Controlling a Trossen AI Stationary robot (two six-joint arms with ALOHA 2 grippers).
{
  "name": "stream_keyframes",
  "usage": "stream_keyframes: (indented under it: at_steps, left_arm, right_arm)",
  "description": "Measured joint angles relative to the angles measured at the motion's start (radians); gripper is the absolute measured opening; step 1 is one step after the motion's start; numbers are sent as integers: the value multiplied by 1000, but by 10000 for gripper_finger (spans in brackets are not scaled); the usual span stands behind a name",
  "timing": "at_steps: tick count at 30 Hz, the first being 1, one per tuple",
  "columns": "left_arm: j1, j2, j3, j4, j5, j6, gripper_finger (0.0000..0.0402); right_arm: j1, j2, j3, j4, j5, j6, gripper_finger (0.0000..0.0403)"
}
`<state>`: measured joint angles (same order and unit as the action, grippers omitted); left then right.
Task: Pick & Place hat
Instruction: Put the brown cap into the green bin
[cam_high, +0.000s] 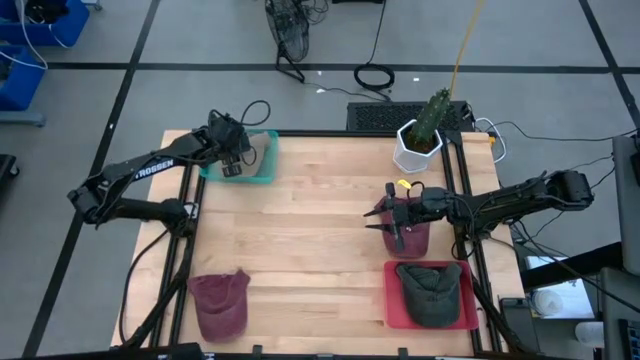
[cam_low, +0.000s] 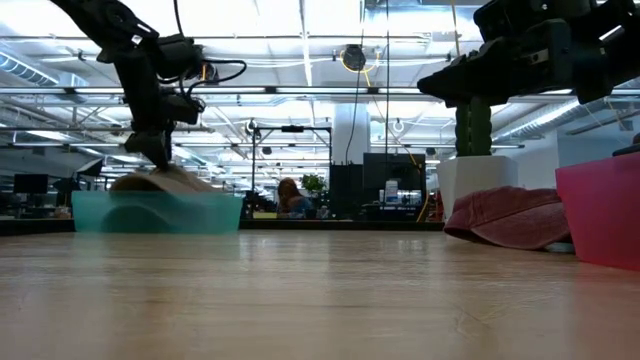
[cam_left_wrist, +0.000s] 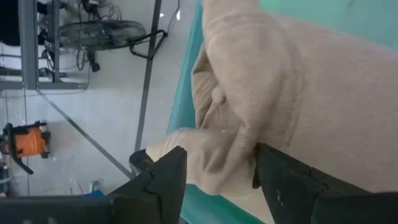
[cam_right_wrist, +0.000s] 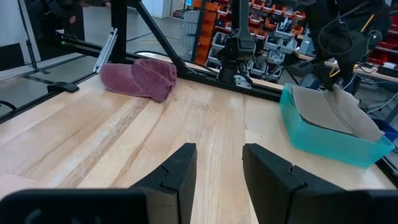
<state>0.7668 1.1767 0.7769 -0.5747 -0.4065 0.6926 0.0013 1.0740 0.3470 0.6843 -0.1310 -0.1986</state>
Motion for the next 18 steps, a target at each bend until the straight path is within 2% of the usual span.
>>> stream_keyframes:
  at_steps: [7, 13, 15, 18]
  left_arm:
    - [-60, 0, 0, -30, -27, -56, 202]
    - [-128, 0, 29, -110, -224, -134, 230]
    - [-144, -1, 62, -148, -256, -207, 232]
    - [-154, -1, 110, -179, -219, -398, 225]
  right_arm:
    - [0, 0, 0, 0, 0, 0, 116]
    - [0, 0, 0, 0, 0, 3, 116]
    - [0, 0, 0, 0, 0, 3, 116]
    - [0, 0, 0, 0, 0, 3, 116]
